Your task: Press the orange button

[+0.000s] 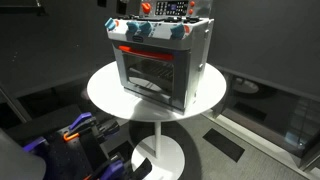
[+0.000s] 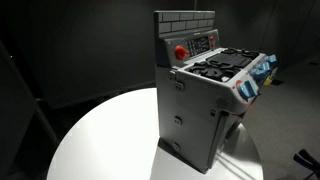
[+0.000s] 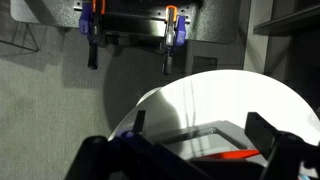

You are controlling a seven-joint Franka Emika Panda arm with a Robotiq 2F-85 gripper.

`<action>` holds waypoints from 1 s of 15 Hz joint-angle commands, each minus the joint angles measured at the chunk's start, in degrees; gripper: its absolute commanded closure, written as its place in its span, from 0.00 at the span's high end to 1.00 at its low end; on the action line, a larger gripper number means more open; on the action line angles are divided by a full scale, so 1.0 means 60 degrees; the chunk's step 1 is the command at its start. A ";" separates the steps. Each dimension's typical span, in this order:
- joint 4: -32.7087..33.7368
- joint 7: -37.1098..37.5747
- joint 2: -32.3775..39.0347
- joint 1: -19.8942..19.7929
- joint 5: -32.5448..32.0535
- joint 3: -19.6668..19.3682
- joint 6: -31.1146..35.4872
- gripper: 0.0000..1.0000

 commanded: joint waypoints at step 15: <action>0.1957 0.0419 0.1155 -0.0316 -0.0333 0.0303 0.2432 1.00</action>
